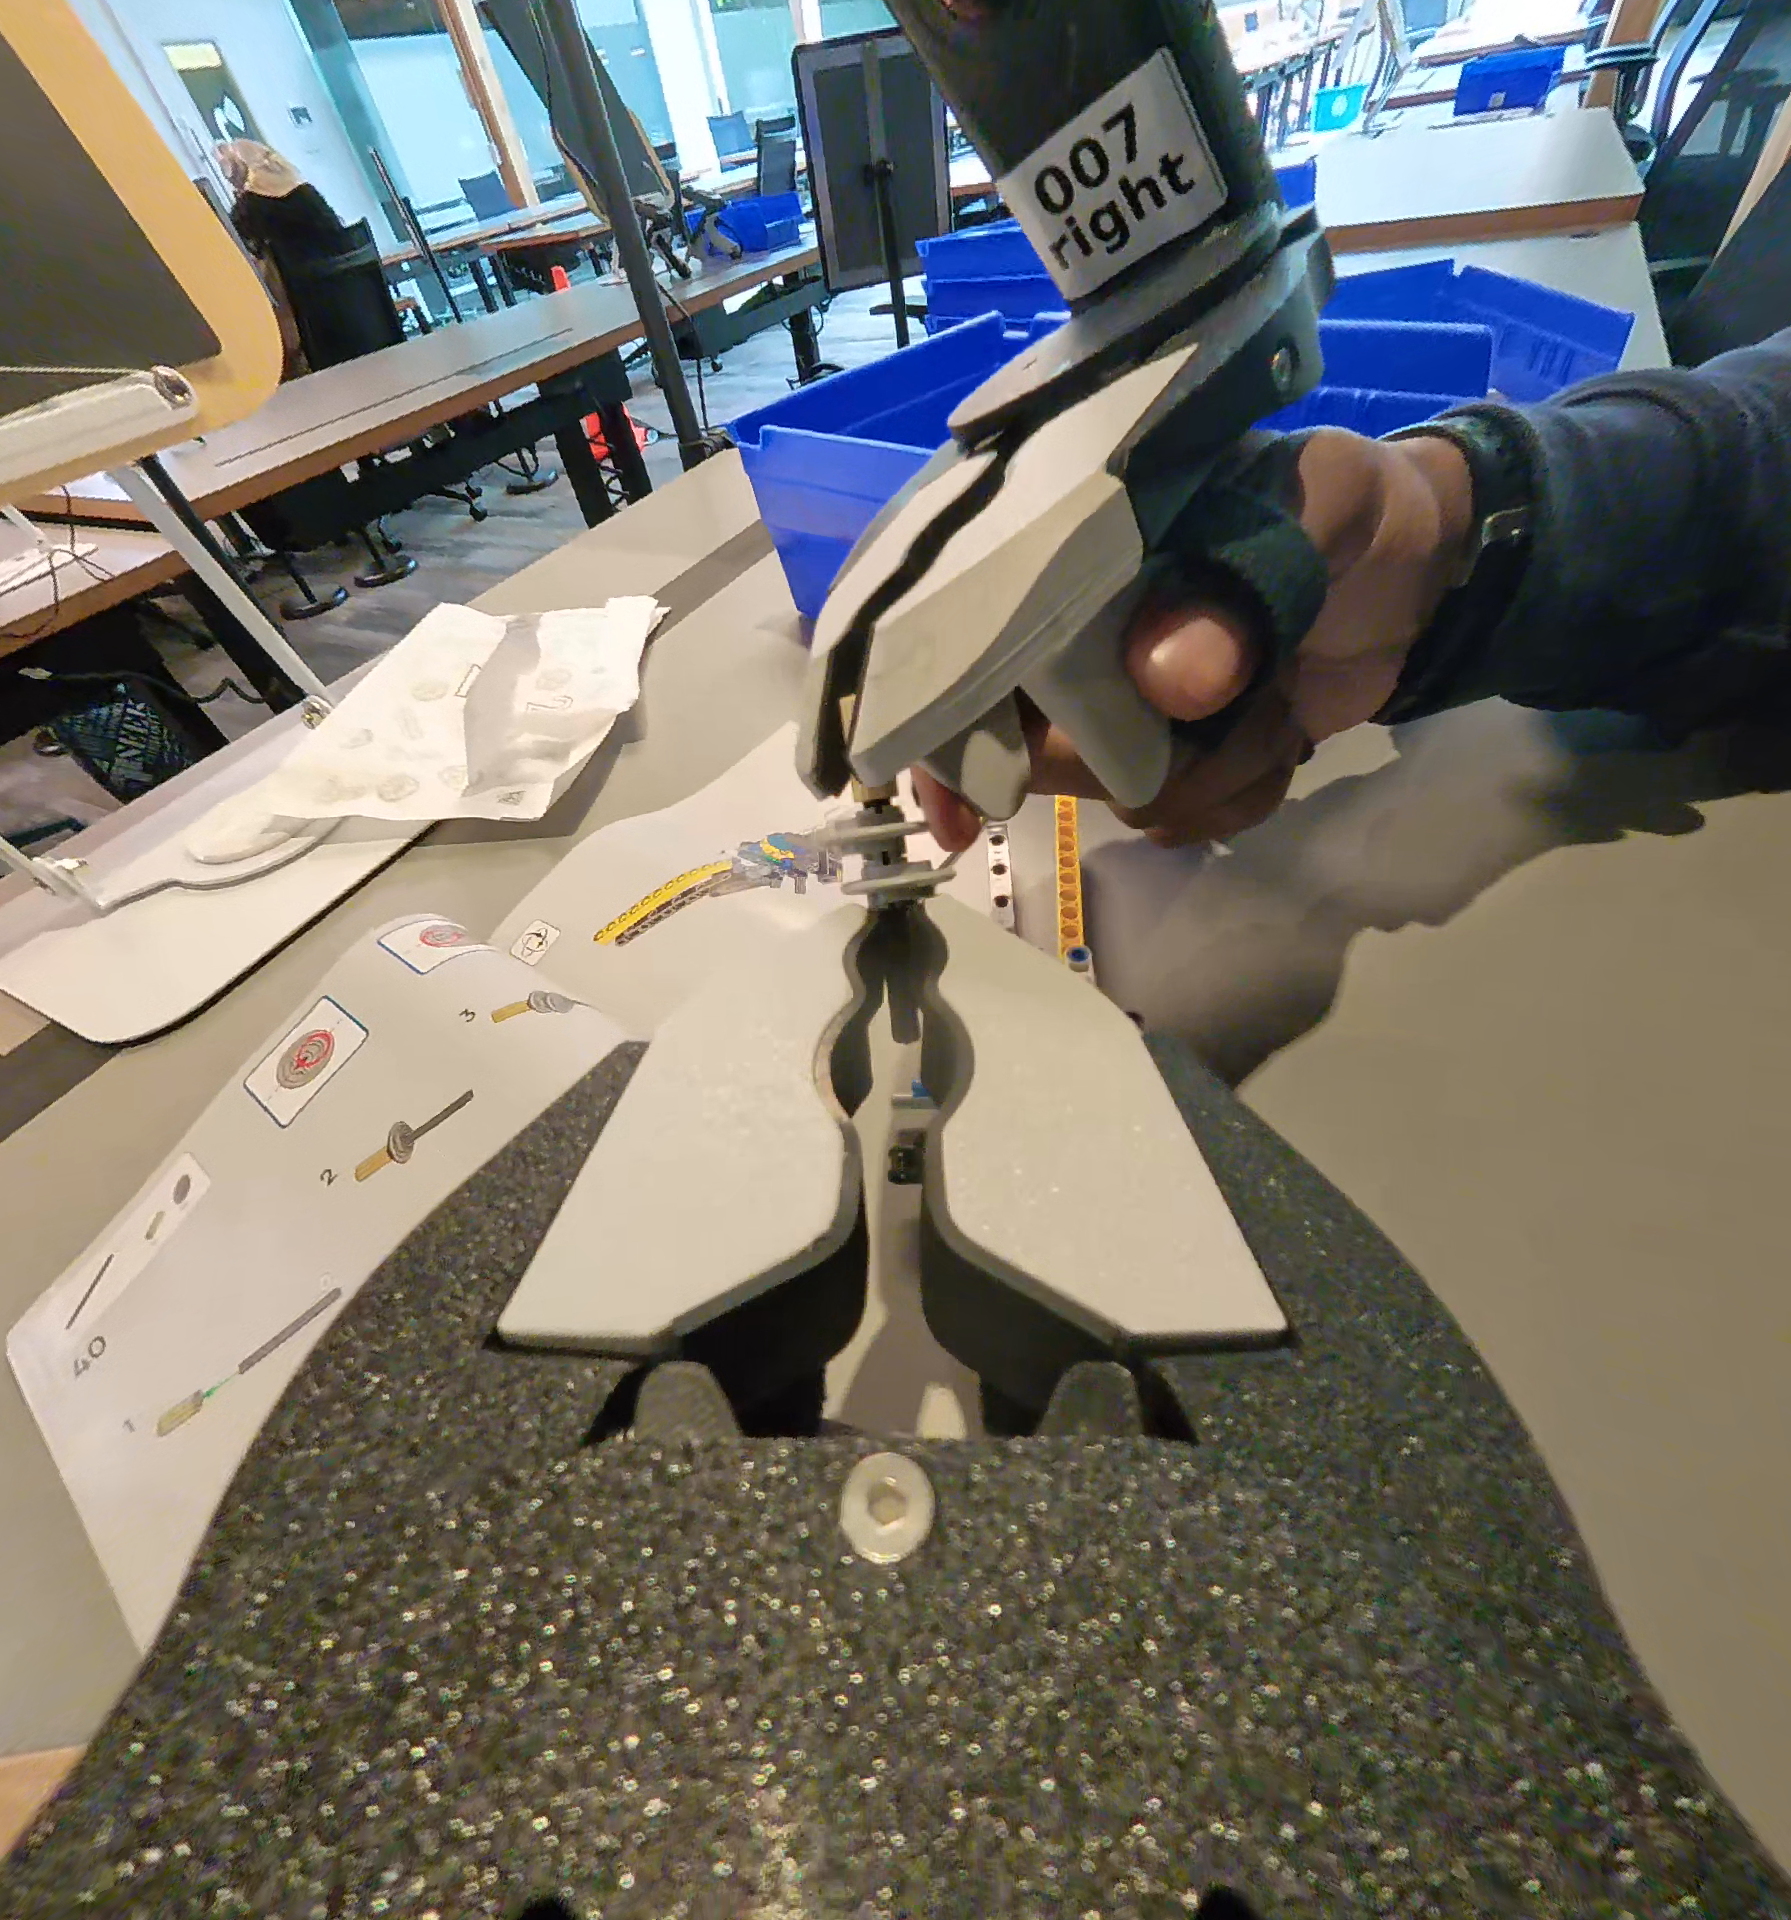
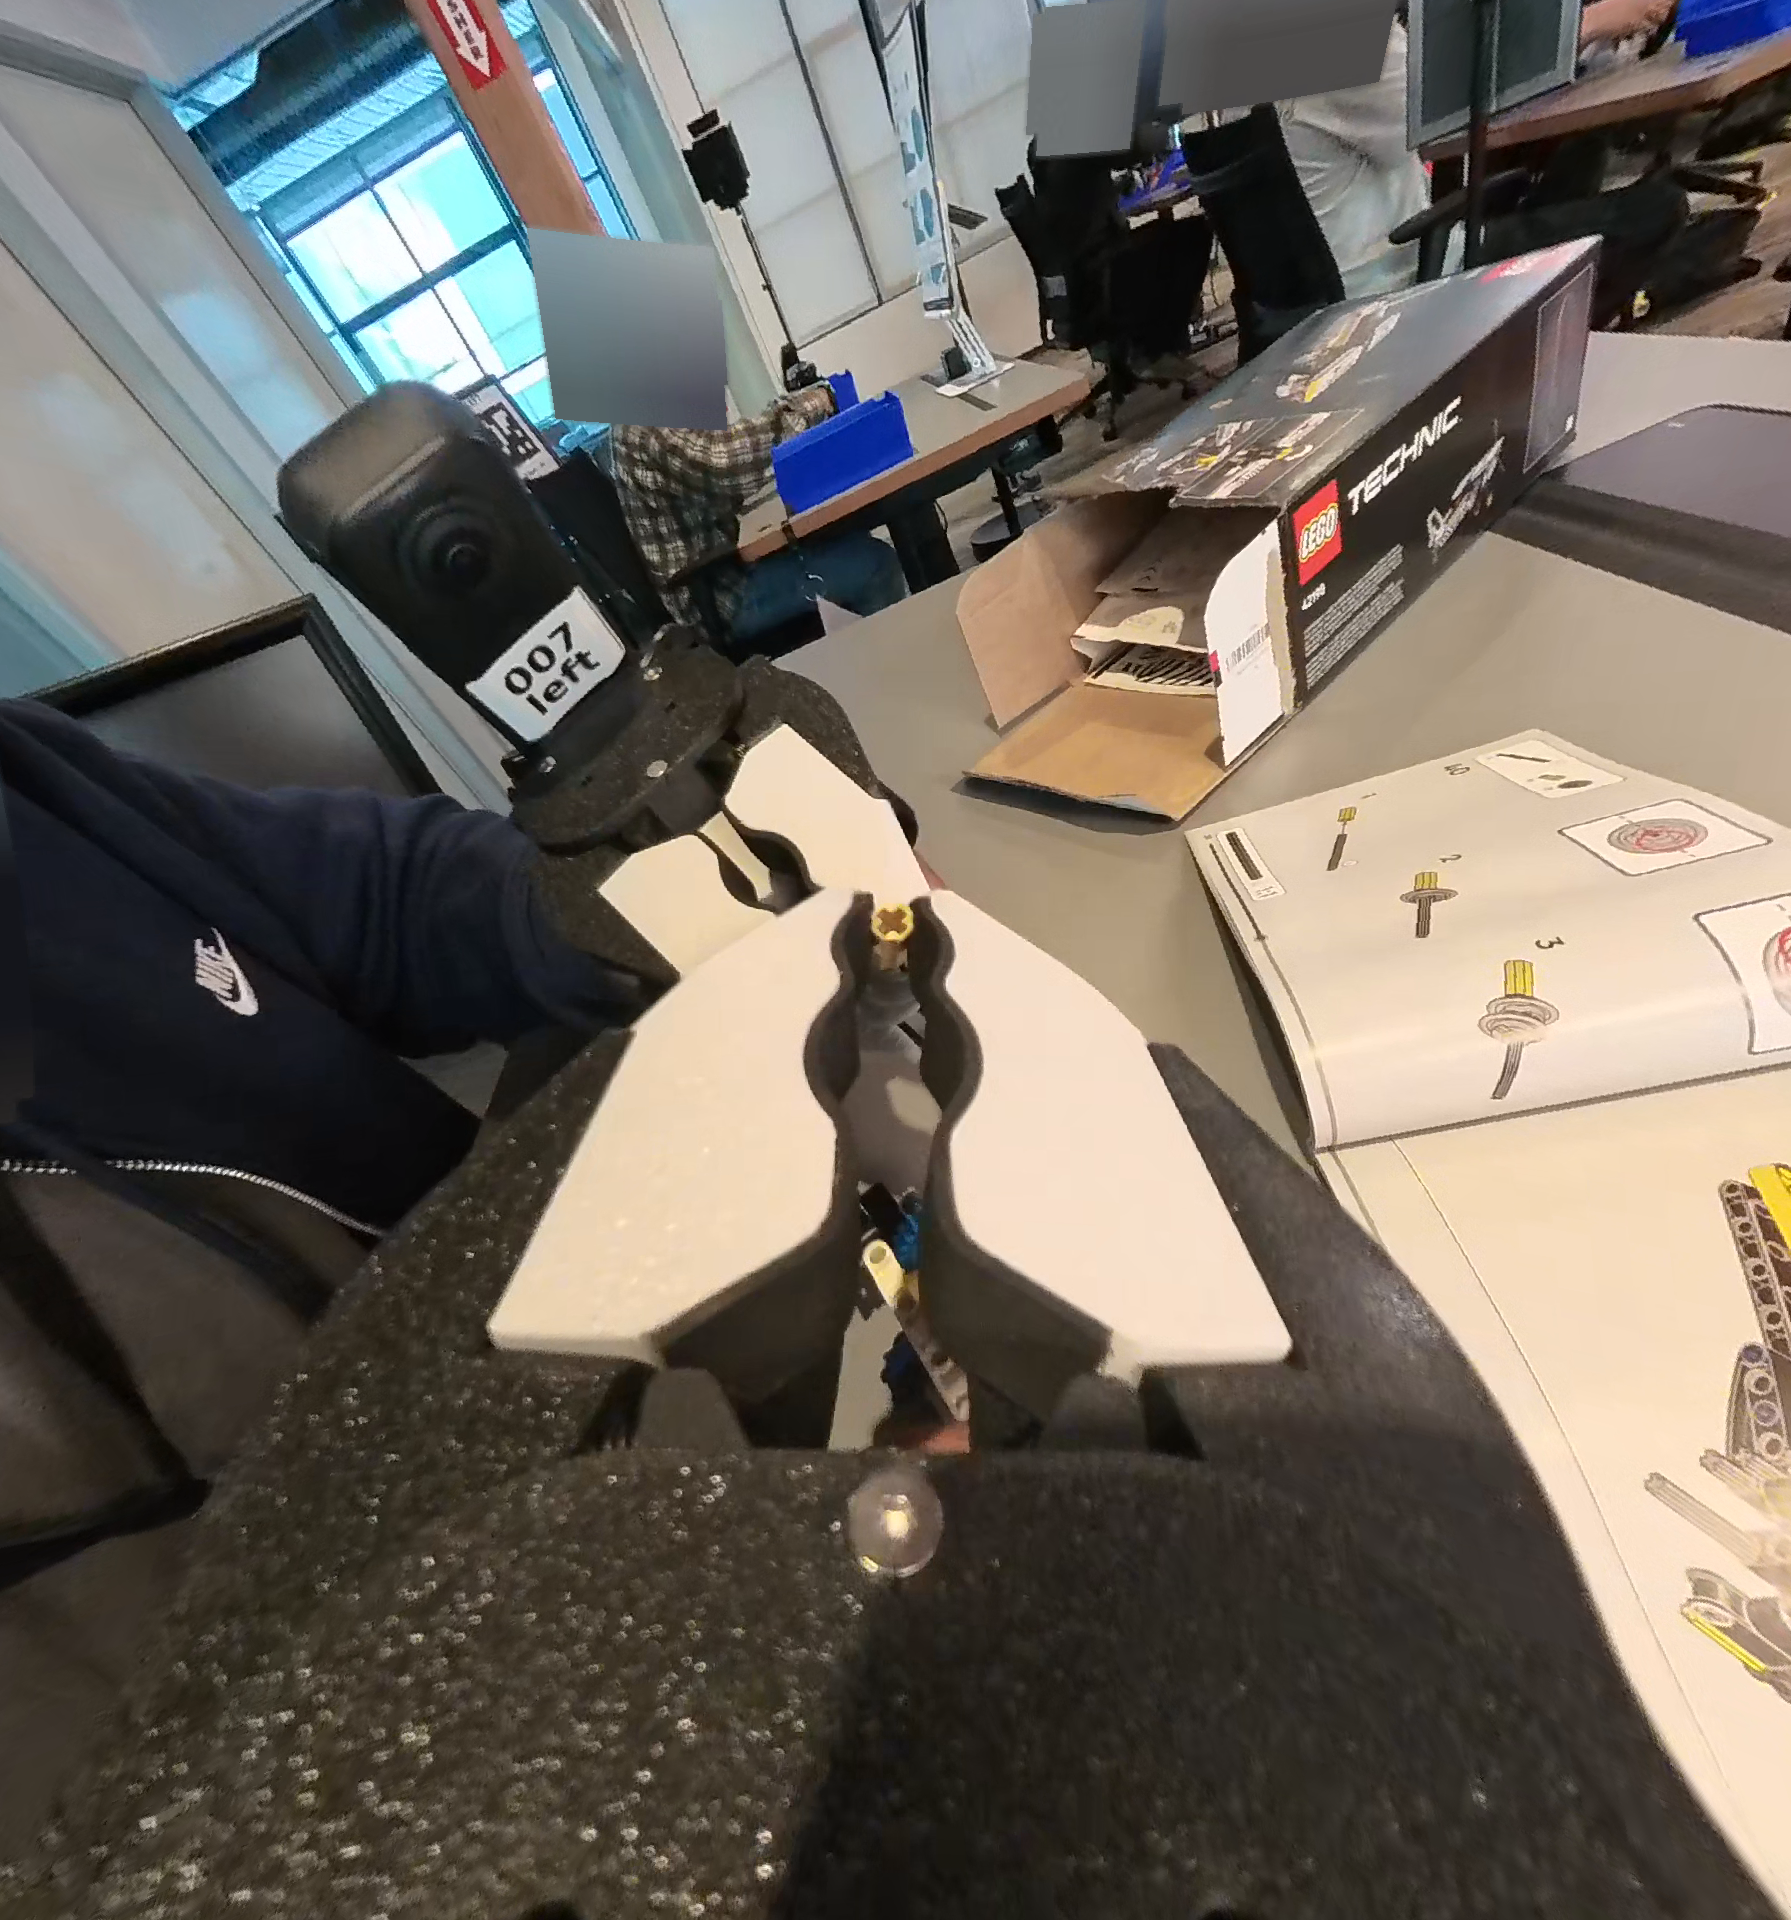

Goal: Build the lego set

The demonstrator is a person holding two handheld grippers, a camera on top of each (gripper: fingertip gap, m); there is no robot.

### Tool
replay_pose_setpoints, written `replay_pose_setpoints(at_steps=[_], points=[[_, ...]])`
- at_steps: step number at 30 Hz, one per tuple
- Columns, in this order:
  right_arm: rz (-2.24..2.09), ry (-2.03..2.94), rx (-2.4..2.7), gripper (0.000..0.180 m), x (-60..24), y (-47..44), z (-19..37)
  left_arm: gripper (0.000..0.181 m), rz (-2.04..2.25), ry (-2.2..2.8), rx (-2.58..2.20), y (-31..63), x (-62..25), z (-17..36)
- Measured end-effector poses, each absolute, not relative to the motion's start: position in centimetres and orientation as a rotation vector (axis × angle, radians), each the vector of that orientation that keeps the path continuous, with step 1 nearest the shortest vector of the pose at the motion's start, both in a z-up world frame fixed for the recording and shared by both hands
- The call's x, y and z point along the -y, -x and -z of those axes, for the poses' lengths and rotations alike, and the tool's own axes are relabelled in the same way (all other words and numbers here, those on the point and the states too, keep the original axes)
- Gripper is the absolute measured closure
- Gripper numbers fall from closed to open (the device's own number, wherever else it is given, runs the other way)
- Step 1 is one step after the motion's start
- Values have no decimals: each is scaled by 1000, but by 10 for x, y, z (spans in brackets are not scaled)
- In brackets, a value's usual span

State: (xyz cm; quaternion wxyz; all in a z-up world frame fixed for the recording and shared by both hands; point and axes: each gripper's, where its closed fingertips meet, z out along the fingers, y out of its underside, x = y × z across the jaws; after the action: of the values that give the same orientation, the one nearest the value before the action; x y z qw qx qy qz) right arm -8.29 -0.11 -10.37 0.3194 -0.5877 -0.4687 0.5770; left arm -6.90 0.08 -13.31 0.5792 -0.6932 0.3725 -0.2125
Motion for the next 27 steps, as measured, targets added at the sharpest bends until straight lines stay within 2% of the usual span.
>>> replay_pose_setpoints(at_steps=[17, 18, 21, 27], points=[[-1531, 1530, 1143, 173, -2, 85, 103, 177, 562, 1608, -844, 69, -3, 134], [-1517, 1519, 1147, 172, -1, 86, 103, 177, 583, 1598, -823, 70, -3, 131], [-1527, 1472, 1110, 153, -1, 85, 96, 176, 602, 1570, -788, 74, -4, 122], [-1584, 1410, 1053, 154, -5, 80, 83, 176, 619, 1576, -794, 73, -3, 124]])
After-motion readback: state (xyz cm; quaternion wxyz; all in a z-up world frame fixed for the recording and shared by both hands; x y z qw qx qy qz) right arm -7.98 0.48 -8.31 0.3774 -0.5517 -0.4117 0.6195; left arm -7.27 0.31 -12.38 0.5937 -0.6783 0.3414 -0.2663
